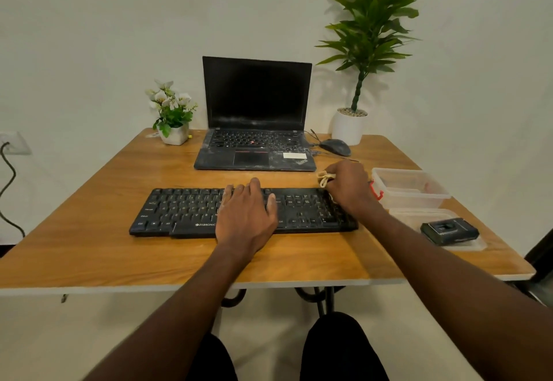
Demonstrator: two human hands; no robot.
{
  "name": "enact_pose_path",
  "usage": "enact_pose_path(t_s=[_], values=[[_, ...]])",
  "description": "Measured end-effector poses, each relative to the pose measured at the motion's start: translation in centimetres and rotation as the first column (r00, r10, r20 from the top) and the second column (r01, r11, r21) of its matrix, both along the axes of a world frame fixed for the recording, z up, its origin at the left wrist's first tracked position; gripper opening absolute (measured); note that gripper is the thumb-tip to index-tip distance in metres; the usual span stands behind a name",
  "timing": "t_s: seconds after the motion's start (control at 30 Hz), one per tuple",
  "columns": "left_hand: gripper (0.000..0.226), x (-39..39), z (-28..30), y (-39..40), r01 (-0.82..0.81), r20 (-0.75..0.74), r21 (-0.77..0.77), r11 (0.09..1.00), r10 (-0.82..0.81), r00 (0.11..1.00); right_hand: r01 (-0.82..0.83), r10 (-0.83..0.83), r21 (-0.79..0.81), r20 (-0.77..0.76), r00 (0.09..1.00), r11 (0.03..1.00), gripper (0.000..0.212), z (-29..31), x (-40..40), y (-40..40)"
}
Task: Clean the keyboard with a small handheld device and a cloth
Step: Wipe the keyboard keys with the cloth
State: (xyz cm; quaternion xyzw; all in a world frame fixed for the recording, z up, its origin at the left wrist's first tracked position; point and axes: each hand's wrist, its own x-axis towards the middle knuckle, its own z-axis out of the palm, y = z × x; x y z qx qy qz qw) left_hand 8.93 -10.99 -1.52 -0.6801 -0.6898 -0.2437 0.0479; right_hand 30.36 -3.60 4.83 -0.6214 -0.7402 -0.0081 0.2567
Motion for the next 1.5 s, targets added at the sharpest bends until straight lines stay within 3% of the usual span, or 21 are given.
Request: enact_pose_path(t_s=[0.13,0.17,0.23,0.3,0.37,0.5,0.63,0.73,0.83,0.93,1.0,1.07,1.13,1.3,1.4,1.5], values=[[0.058,0.0,-0.2,0.2,-0.022,-0.005,0.001,1.000,0.022,1.000,-0.206,0.210,-0.042,0.116,0.971,0.978,0.028,-0.9,-2.6,-1.2],[0.056,0.0,-0.3,0.3,-0.027,-0.002,0.009,1.000,0.027,1.000,-0.229,0.231,-0.033,0.044,0.972,0.973,0.031,-1.3,-2.6,-1.3],[0.055,0.1,-0.2,0.3,-0.030,0.002,0.020,0.999,0.030,1.000,-0.199,0.176,-0.061,-0.272,0.946,0.978,0.034,-1.1,-1.5,-1.2],[0.057,0.1,-0.2,0.3,-0.024,-0.005,0.020,0.999,0.024,1.000,-0.179,0.044,-0.169,-0.597,0.801,0.969,0.031,-0.3,-0.4,-1.2],[0.059,0.0,-0.3,0.3,-0.022,-0.010,0.020,1.000,0.022,1.000,-0.217,-0.076,-0.264,-0.780,0.621,0.940,0.023,0.1,-0.3,-1.3],[0.060,-0.1,-0.2,0.3,-0.011,-0.003,0.016,1.000,0.011,1.000,-0.267,-0.184,-0.307,-0.897,0.402,0.914,0.021,0.4,-2.4,-1.4],[0.055,-0.1,0.4,-0.5,0.024,0.078,0.089,0.996,-0.031,0.996,-0.363,-0.332,-0.362,-0.932,0.144,0.859,0.032,0.6,-5.0,-0.9],[0.047,-1.7,1.1,-2.2,0.011,0.249,0.212,0.977,-0.064,0.966,-0.488,-0.382,-0.364,-0.922,0.067,0.793,0.036,1.0,-6.7,-0.9],[0.044,-7.2,1.4,-4.0,-0.030,0.371,0.267,0.963,-0.074,0.926,-0.656,-0.392,-0.360,-0.914,0.105,0.664,0.039,1.4,-8.5,-1.4],[0.051,-14.9,2.1,-5.1,-0.003,0.468,0.183,0.983,-0.084,0.879,-0.754,-0.379,-0.336,-0.917,0.126,0.564,0.042,1.6,-10.9,-2.1],[0.077,-19.3,2.3,-5.5,0.052,0.582,0.020,0.998,-0.054,0.811,-0.722,-0.327,-0.365,-0.923,0.201,0.588,0.034,1.8,-13.2,-2.7],[0.116,-22.3,2.2,-5.3,0.175,0.695,-0.160,0.972,-0.015,0.719,-0.648,-0.255,-0.378,-0.926,0.280,0.661,0.028,2.0,-15.6,-3.0],[0.142,-24.2,1.5,-4.6,0.292,0.725,-0.235,0.927,-0.033,0.688,-0.594,-0.156,-0.356,-0.919,0.362,0.722,0.026,1.9,-18.1,-2.7],[0.161,-24.7,1.2,-3.4,0.266,0.520,-0.395,0.879,-0.025,0.854,-0.554,0.197,-0.315,-0.709,0.677,0.771,0.022,1.7,-24.5,-1.7],[0.161,-24.8,0.8,-3.2,0.234,0.478,-0.381,0.894,-0.026,0.878,-0.558,0.365,-0.280,-0.519,0.773,0.781,0.023,1.6,-28.1,-1.1],[0.153,-25.0,0.1,-3.1,0.211,0.463,-0.339,0.917,-0.033,0.885,-0.534,0.428,-0.266,-0.366,0.826,0.803,0.020,1.3,-30.2,-0.9]])
